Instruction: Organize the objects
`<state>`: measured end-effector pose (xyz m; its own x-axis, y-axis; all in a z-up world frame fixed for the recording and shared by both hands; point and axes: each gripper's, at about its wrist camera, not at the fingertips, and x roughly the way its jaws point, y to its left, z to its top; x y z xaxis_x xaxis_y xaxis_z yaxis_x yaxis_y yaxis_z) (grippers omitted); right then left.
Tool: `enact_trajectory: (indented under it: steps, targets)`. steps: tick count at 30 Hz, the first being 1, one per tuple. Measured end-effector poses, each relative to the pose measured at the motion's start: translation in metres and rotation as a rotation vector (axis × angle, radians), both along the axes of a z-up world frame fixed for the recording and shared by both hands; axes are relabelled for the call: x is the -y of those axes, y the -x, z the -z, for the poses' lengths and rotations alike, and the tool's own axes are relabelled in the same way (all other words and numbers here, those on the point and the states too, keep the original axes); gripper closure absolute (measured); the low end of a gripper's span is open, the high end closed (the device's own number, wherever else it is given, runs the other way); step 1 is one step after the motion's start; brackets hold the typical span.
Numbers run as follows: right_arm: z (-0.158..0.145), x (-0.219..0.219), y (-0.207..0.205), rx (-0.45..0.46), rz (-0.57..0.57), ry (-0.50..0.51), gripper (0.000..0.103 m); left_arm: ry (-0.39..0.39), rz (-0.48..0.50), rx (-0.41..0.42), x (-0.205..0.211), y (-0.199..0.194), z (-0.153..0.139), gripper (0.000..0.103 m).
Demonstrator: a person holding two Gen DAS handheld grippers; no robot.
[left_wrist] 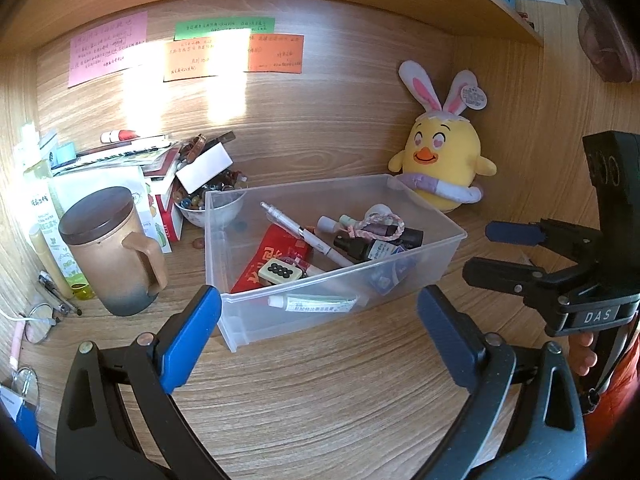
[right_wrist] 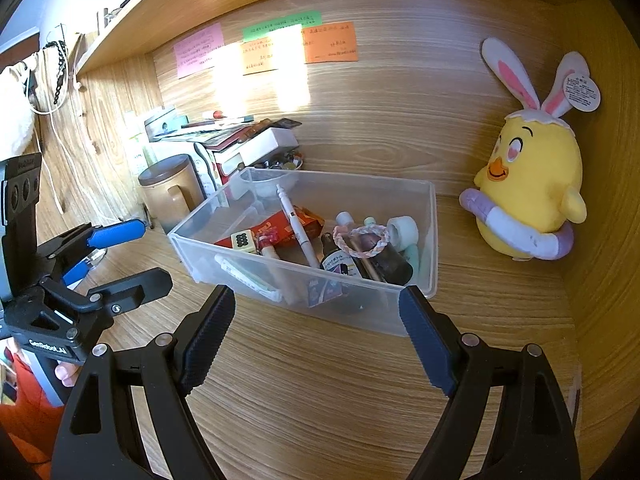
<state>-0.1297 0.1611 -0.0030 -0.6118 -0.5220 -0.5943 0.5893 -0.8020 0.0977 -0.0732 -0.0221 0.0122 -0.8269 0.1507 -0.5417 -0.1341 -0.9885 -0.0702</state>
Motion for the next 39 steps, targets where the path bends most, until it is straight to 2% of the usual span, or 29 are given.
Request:
enact_trajectory:
  steps: [39]
  targets:
    - [0.0070, 0.0069, -0.0019, 0.027, -0.013, 0.002, 0.021, -0.011, 0.000, 0.011, -0.0016, 0.0017, 0.0011, 0.002]
